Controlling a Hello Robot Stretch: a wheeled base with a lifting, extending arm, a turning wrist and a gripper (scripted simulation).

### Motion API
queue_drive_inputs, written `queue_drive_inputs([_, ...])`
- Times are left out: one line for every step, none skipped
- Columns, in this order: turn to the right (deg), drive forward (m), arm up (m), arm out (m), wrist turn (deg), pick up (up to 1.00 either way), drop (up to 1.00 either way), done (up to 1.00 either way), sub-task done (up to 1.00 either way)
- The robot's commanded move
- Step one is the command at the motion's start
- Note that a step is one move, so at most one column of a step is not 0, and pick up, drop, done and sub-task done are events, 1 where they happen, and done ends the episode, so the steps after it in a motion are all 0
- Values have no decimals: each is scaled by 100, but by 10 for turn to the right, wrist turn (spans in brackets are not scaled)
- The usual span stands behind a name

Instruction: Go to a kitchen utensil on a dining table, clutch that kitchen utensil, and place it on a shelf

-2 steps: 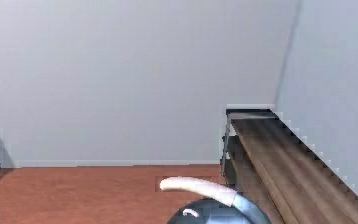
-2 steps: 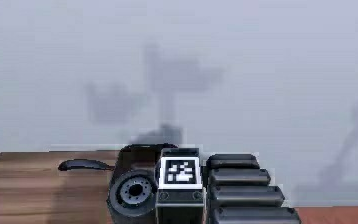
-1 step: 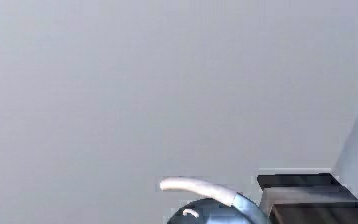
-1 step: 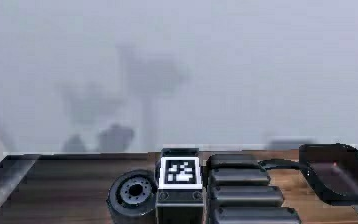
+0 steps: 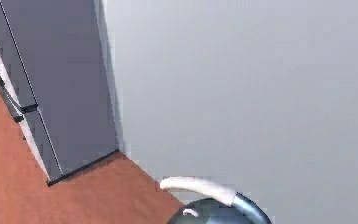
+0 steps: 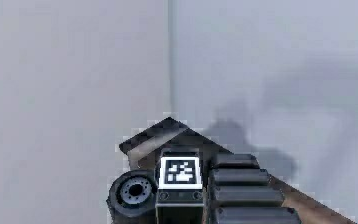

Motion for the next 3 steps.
queue_drive_inputs([-450,0,0,0,0,0,0,0,0])
queue_drive_inputs([-450,0,0,0,0,0,0,0,0])
queue_drive_inputs([-420,0,0,0,0,0,0,0,0])
